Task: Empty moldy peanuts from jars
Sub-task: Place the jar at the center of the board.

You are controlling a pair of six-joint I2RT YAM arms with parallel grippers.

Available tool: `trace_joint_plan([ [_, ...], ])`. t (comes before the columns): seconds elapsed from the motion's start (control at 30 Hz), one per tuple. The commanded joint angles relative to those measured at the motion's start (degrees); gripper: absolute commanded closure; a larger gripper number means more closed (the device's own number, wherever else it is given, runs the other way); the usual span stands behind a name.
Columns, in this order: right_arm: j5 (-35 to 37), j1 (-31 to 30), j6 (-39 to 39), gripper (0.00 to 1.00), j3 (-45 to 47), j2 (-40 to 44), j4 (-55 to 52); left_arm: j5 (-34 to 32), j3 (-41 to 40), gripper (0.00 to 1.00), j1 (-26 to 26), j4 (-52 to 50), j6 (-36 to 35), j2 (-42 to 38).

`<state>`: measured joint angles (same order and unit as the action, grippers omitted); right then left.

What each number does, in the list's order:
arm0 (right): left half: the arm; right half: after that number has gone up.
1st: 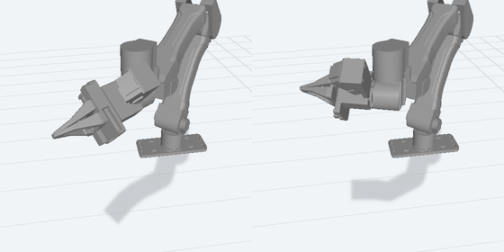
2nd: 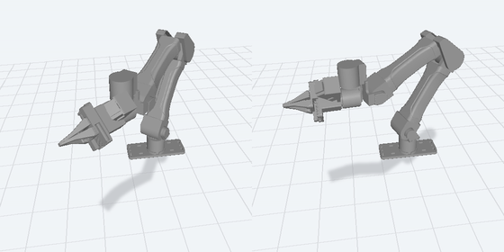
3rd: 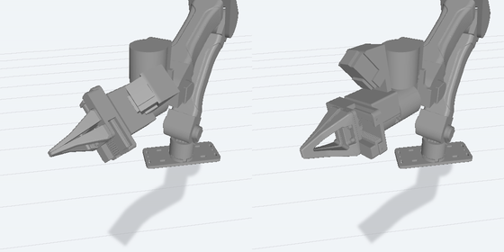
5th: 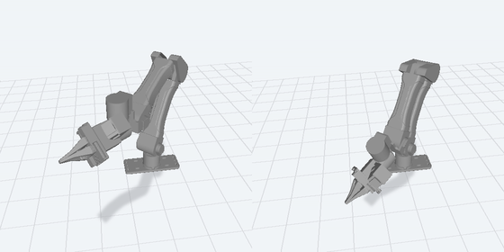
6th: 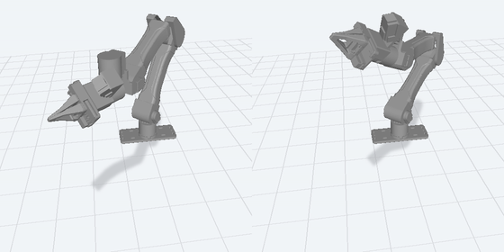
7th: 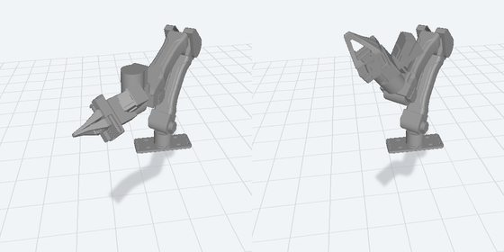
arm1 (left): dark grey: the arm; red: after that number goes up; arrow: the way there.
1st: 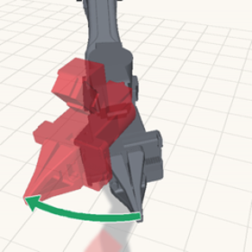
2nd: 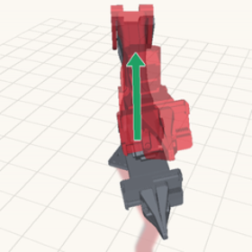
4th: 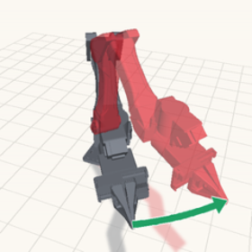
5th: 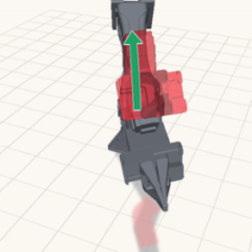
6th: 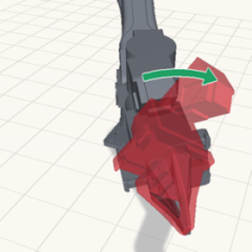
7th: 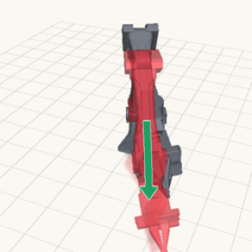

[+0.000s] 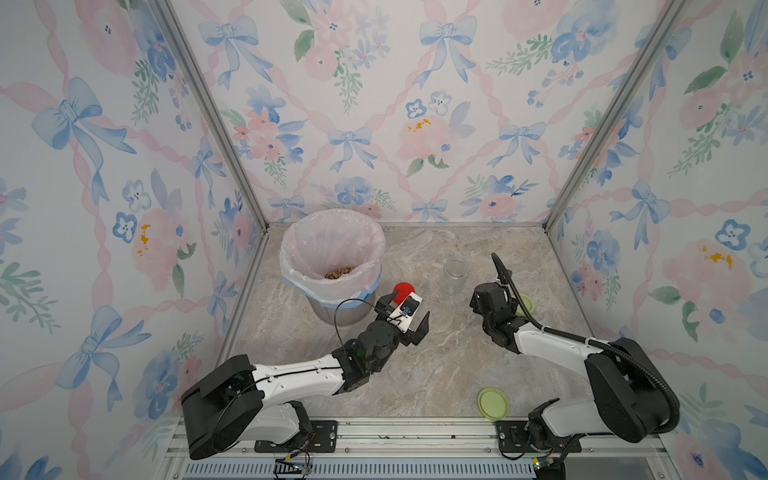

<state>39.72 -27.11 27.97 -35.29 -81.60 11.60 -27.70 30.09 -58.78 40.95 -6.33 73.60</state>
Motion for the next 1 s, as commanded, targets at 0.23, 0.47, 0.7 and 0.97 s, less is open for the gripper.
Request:
trace_joint_plan([
  [0.23, 2.3, -1.1, 2.2, 0.09, 2.6, 3.9, -0.9, -0.8, -1.0, 0.02, 0.1, 1.9, 0.8, 0.5],
  [0.47, 3.1, -1.8, 2.5, 0.02, 3.2, 5.4, -1.8, -1.0, -1.5, 0.02, 0.2, 1.9, 0.6, 0.7],
  [0.7, 3.3, -2.2, 1.0, 0.02, 2.1, 8.4, -3.7, -1.7, -2.2, 0.02, 0.3, 2.2, 0.7, 0.1],
  [0.97, 4.9, -4.6, -0.8, 0.03, -0.6, 13.9, -8.9, -3.2, -3.1, 0.02, 0.3, 2.0, 0.8, -1.6],
])
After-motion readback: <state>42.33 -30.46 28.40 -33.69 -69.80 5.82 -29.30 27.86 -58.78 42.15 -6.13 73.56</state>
